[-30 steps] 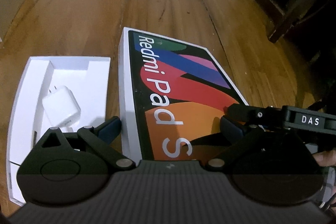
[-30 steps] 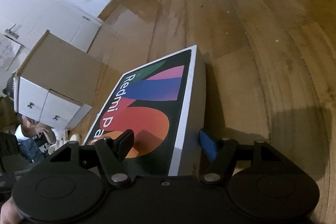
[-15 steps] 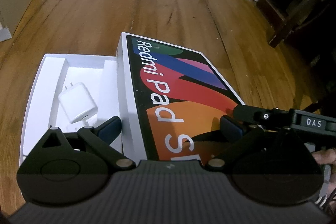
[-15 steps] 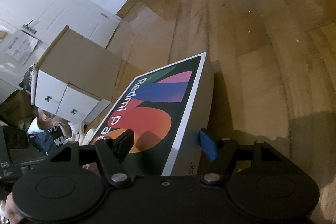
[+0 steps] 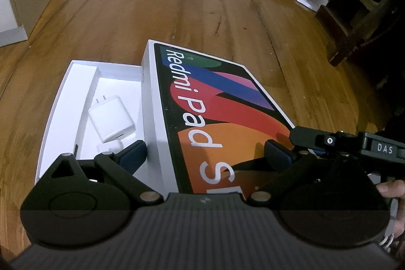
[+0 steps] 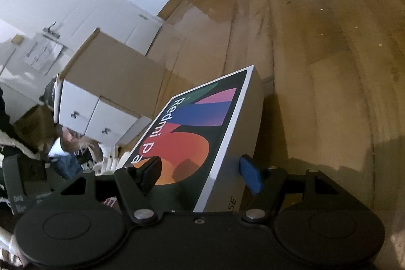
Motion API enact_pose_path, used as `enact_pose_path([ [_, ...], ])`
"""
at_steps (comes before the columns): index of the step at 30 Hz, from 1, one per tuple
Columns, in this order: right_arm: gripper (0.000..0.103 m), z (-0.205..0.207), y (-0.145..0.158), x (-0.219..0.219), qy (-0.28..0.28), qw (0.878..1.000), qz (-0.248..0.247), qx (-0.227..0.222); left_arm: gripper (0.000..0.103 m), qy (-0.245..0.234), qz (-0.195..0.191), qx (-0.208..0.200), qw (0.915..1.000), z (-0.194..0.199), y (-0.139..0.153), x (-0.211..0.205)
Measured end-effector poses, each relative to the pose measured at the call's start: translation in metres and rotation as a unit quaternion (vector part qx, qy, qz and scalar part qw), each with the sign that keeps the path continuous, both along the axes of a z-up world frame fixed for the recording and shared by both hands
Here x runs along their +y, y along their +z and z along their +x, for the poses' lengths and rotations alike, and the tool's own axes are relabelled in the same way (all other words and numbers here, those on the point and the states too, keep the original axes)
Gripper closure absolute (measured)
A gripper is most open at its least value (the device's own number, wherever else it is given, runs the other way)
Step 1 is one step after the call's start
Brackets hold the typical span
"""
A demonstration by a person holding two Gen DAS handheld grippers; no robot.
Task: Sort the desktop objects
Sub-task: 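Clamp the Redmi Pad SE box sides with both grippers and lift it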
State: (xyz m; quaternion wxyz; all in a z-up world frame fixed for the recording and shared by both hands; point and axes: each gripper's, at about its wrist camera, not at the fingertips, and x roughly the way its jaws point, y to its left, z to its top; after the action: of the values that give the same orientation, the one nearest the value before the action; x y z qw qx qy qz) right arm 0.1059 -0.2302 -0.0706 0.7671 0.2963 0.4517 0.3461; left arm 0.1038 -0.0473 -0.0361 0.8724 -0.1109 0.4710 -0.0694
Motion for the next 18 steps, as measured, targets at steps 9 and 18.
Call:
enact_pose_path([
  [9, 0.029, -0.001, -0.003, 0.024, 0.015, 1.000, -0.004, 0.004, 0.003, 0.007, 0.010, -0.005, 0.9999, -0.004, -0.009, 0.020],
  [18, 0.029, 0.000, -0.006, 0.035, 0.034, 0.999, -0.001, 0.004, 0.005, 0.033, 0.008, 0.012, 0.9994, -0.002, -0.023, 0.036],
])
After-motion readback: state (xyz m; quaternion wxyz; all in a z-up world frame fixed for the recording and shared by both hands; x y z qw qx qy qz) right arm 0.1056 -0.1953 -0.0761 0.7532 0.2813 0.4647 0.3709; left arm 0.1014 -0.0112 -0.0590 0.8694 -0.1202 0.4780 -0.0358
